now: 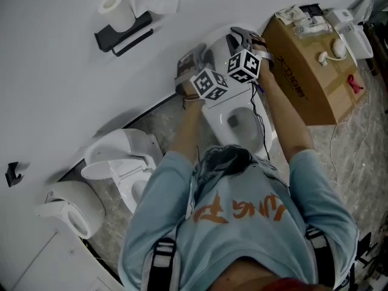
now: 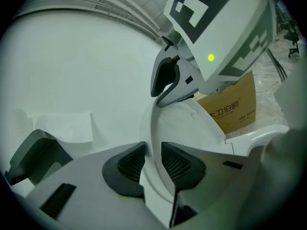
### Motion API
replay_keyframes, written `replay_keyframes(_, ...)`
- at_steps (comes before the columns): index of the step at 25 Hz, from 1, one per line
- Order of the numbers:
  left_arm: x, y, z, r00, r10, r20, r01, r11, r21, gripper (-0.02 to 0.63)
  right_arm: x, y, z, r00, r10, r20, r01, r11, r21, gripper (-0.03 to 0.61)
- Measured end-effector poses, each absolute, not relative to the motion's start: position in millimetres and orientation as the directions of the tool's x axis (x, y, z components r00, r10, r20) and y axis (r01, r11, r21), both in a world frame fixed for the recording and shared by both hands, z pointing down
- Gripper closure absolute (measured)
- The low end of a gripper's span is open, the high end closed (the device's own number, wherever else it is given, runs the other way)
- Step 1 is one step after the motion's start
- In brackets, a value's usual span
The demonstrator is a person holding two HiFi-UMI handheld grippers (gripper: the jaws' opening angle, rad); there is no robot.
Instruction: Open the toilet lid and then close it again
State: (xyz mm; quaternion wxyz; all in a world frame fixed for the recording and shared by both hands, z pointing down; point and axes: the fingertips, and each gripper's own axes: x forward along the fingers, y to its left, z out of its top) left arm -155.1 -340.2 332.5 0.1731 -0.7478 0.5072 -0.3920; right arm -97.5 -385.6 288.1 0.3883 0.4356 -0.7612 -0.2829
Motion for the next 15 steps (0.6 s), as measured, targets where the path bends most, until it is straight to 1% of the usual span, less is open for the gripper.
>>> replay_keyframes(6, -150, -339, 329, 0.213, -0.878, 0.428, -0.664, -0.451, -0.596, 0.5, -94, -385, 286, -0.318, -0.868, 0.383, -0.397, 0.488, 0.777, 0.477)
replay_keyframes(8, -149, -338, 330, 0.226, -0.87, 0.439, -0.656, -0.469, -0.591, 0.499, -94, -383, 286, -0.331, -0.86, 0.389, -0.389, 0.5, 0.774, 0.472)
replay_keyframes(10, -149, -335, 333, 0.239, -0.855, 0.46, -0.637, -0.495, -0.59, 0.478, -93, -378, 284, -0.34, -0.86, 0.381, -0.386, 0.497, 0.777, 0.471)
replay_keyframes(11, -150, -333, 333, 0.245, -0.851, 0.465, -0.635, -0.503, -0.586, 0.469, -89, -374, 280, -0.345, -0.866, 0.361, -0.405, 0.485, 0.775, 0.468)
replay_keyframes(12, -151, -332, 333, 0.248, -0.85, 0.465, -0.641, -0.503, -0.579, 0.454, -84, -370, 276, -0.351, -0.874, 0.336, -0.441, 0.471, 0.764, 0.445)
replay_keyframes(13, -153, -332, 332, 0.247, -0.853, 0.459, -0.655, -0.496, -0.57, 0.454, -77, -365, 273, -0.358, -0.879, 0.315, -0.483, 0.463, 0.744, 0.448)
replay_keyframes(15, -153, -330, 330, 0.234, -0.867, 0.44, -0.678, -0.47, -0.566, 0.433, -58, -356, 275, -0.359, -0.885, 0.297, -0.549, 0.458, 0.699, 0.453)
